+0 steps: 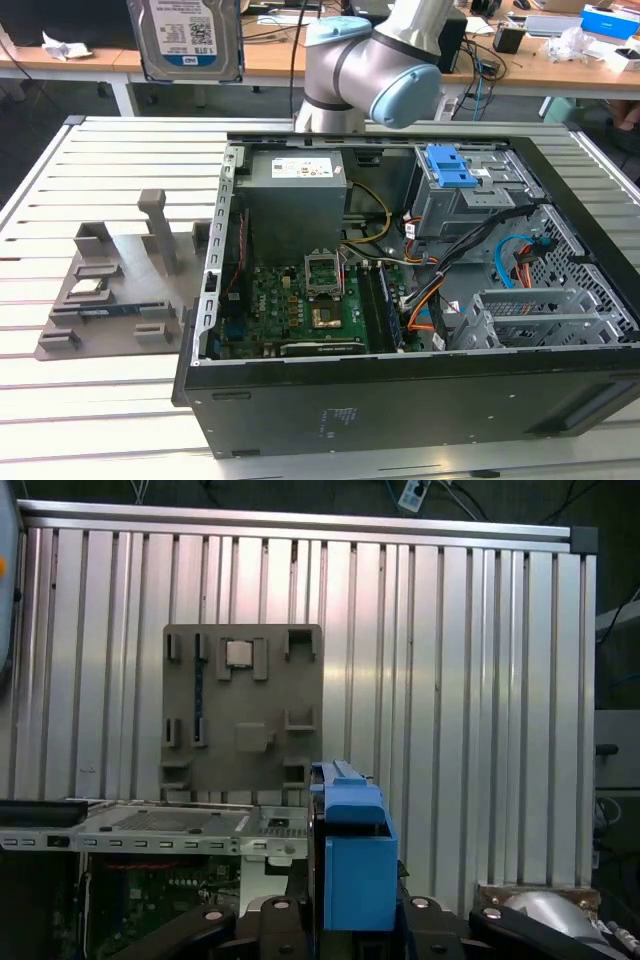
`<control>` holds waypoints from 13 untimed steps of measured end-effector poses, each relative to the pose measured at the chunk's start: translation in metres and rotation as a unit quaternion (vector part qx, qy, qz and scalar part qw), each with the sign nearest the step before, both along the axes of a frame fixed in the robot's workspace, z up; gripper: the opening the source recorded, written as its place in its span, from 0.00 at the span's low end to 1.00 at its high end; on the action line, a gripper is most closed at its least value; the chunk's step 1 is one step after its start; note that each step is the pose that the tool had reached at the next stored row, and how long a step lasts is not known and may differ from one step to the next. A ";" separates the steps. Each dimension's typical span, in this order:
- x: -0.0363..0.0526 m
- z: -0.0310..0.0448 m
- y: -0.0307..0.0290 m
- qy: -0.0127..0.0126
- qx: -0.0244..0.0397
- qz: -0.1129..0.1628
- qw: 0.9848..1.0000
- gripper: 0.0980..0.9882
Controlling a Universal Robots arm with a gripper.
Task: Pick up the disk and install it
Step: 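Pick up the disk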
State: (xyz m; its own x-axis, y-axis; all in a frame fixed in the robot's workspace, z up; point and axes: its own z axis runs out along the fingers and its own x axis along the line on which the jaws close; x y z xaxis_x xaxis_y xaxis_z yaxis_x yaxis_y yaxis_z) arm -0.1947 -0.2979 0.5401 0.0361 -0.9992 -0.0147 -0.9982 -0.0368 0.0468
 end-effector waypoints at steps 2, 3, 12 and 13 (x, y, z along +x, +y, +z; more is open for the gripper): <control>0.0137 0.0000 0.0000 0.000 0.000 0.000 1.000 0.30; 0.0210 0.0000 0.0000 0.000 0.000 0.000 1.000 0.30; 0.0720 0.0000 0.0000 0.001 0.000 0.000 1.000 0.30; 0.0767 0.0000 0.0000 0.001 0.000 0.000 1.000 0.30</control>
